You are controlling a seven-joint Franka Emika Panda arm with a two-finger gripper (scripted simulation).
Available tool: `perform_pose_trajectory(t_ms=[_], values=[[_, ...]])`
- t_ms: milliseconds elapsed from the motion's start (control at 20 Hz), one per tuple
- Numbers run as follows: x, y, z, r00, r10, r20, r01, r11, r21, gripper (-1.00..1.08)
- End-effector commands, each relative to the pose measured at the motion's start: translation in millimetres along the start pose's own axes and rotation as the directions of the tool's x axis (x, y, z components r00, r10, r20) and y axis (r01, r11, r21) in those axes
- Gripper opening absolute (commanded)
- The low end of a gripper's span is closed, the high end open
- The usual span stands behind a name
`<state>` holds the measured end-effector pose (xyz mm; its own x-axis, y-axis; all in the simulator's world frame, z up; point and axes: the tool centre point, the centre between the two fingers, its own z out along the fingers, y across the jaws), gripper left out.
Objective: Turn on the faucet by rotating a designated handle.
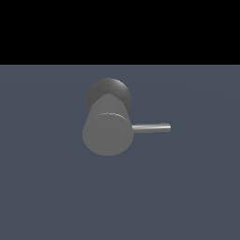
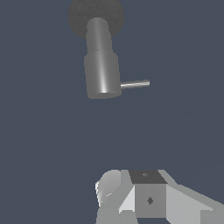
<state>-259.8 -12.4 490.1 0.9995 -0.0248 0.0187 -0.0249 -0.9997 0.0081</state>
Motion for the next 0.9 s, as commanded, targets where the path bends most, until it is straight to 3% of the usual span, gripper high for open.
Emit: perform_pose_trajectory(t_ms=[0,450,850], values=[[0,0,0,1.000,0.000,0.000,0.000,1.000,0.000,-1.00],[7,7,-3,0.999,0.052,-0.002,-0.052,0.998,0.040,-1.00],[16,-8,20,0.995,0.070,0.069,-0.079,0.988,0.131,-1.00]])
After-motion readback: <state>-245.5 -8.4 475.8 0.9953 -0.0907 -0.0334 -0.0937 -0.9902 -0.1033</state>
